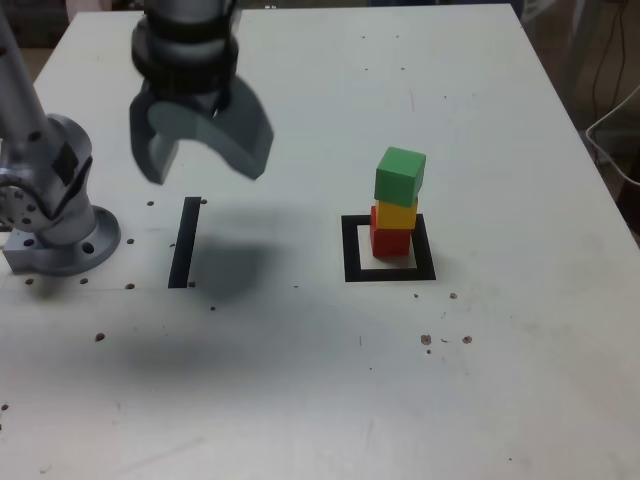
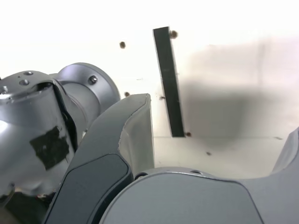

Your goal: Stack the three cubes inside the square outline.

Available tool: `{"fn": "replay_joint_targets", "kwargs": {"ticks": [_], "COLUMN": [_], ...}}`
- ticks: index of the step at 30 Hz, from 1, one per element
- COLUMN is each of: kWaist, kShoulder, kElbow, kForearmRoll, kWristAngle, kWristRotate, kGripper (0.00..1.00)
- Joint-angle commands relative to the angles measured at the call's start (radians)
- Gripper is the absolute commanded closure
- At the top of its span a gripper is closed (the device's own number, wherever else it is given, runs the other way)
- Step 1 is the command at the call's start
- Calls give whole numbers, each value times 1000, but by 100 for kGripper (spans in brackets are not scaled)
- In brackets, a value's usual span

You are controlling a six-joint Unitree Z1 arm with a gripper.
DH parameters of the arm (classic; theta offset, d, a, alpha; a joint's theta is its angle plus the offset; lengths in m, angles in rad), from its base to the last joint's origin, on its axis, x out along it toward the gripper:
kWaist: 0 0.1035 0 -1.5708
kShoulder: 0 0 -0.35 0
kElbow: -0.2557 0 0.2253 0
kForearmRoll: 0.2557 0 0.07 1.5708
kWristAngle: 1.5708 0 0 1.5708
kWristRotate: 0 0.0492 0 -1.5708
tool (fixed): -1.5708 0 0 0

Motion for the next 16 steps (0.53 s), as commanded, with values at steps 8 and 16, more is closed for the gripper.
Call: {"fn": "replay_joint_targets", "kwargs": {"ticks": [8,16], "kWaist": [24,28], "kShoulder": [0,-31], "kElbow": [137,213], "kForearmRoll": [-83,-134], "kWristAngle": [-15,-18], "kWristRotate": [-2,-2], "kGripper": [1,1]}}
